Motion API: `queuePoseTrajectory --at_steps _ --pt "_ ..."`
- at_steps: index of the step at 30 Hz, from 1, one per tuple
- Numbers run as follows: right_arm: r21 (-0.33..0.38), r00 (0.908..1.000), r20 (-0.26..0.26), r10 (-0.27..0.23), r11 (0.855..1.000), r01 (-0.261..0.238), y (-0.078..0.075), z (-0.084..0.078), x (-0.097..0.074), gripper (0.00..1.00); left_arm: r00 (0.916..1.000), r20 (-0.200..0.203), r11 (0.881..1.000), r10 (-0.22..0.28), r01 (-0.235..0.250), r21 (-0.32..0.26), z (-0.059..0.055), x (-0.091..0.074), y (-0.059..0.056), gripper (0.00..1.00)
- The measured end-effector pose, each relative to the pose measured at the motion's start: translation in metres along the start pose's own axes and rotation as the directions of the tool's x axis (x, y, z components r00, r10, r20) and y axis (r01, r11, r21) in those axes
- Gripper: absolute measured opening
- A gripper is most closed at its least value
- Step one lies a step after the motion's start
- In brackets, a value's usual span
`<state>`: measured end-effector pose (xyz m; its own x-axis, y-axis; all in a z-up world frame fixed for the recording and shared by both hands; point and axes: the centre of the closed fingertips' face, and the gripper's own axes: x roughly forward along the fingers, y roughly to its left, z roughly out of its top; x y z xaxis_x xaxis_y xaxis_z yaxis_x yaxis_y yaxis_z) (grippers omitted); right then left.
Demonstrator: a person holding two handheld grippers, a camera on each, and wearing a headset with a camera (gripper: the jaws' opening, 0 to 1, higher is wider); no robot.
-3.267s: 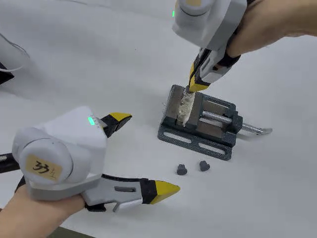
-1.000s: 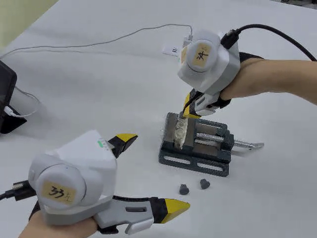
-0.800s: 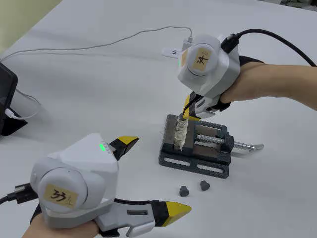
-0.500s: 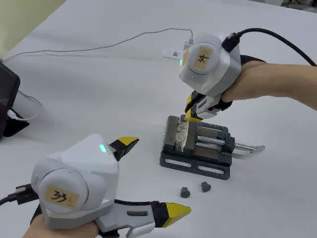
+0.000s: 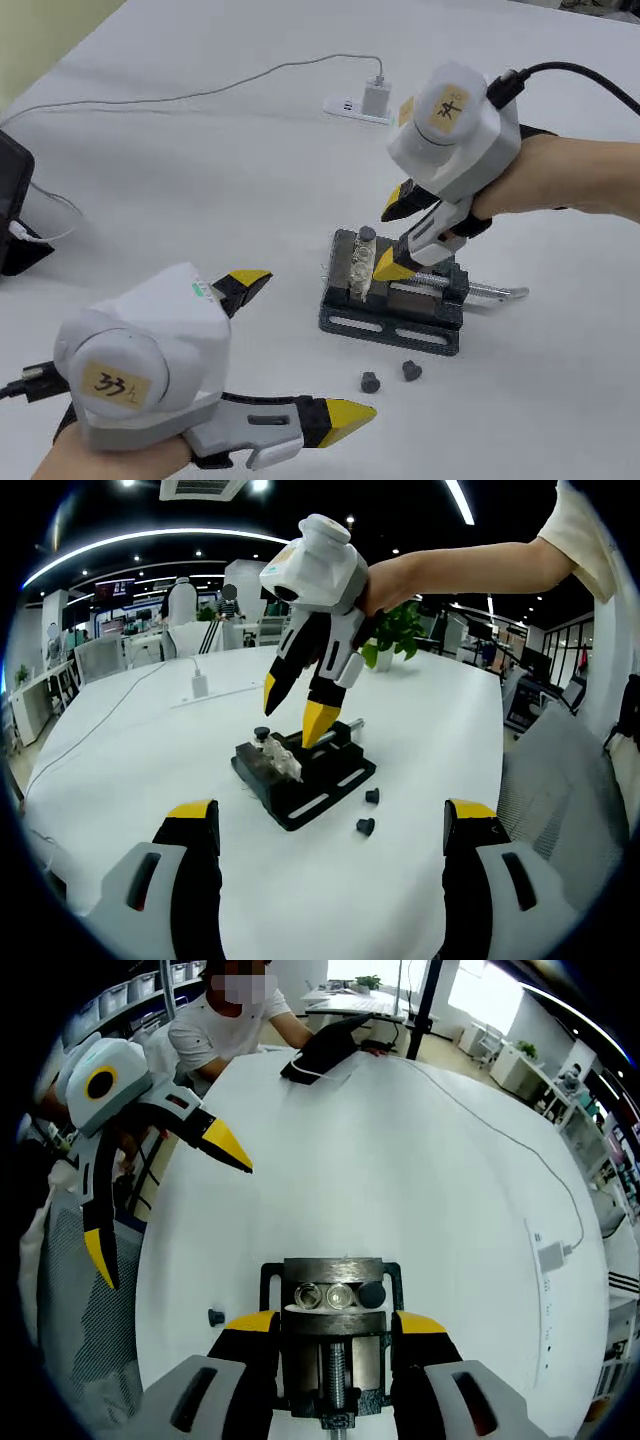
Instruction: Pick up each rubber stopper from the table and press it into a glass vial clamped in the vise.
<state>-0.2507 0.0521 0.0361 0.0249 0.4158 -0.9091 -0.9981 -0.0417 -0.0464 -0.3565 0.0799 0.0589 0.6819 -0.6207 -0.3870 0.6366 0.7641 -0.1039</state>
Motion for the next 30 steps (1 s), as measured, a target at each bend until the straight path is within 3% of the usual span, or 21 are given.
queuePoseTrajectory --at_steps 10,19,24,30 --pt "0.095 0.9967 0.076 -0.026 0.995 0.018 0.014 -0.004 -0.013 0.39 1.0 -0.004 1.0 -0.005 0.005 0.017 0.0 -0.002 0.0 0.92" --pt "0.221 0.9829 0.167 -0.079 0.974 0.041 0.041 -0.01 -0.024 0.36 0.9999 -0.01 0.999 -0.009 0.009 0.032 -0.002 -0.005 -0.002 0.91" --pt "0.3 0.9745 0.19 -0.119 0.952 0.058 0.055 -0.021 -0.023 0.35 0.9998 -0.012 0.999 -0.018 0.019 0.044 -0.003 -0.007 -0.005 0.91" --pt "0.302 0.9753 0.184 -0.122 0.951 0.062 0.072 -0.037 -0.022 0.32 0.9995 -0.013 0.998 -0.027 0.028 0.051 -0.004 -0.008 -0.008 0.9"
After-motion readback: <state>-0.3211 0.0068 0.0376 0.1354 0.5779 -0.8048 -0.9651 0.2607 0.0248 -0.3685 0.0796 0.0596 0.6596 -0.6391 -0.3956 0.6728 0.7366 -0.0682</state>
